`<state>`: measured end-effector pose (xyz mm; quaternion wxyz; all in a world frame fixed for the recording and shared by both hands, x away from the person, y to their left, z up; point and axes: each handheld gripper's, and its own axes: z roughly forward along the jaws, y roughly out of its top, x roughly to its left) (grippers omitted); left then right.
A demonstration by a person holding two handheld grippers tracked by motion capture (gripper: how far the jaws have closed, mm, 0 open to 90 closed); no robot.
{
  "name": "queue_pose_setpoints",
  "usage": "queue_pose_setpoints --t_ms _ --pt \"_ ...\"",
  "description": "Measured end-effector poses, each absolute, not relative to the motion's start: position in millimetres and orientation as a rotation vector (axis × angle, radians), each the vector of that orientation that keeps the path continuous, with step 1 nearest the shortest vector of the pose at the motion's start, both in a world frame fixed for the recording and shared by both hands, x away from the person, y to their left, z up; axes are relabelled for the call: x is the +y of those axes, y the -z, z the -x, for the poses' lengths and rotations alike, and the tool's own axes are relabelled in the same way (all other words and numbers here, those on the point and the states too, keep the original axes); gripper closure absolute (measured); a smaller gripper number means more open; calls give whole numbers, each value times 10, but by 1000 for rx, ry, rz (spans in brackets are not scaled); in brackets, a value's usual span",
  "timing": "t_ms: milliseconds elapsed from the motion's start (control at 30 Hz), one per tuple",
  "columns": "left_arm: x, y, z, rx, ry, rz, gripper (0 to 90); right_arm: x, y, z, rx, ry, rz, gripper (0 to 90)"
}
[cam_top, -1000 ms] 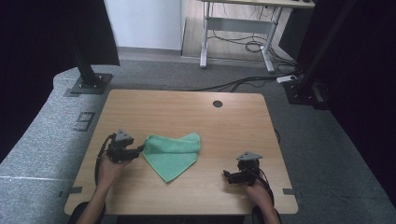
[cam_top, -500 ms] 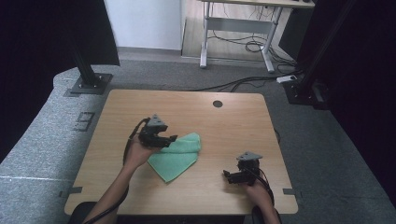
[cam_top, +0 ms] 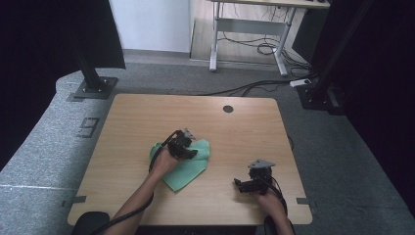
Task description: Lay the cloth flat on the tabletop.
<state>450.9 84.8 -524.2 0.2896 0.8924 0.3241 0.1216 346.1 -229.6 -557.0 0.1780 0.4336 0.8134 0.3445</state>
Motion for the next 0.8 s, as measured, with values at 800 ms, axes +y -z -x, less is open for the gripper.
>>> queue_pose_setpoints --t_ms 800 --pt "1525 4649 -4791 1079 -540 -2075 839 -2297 5570 -3463 2301 -974 -1222 0"
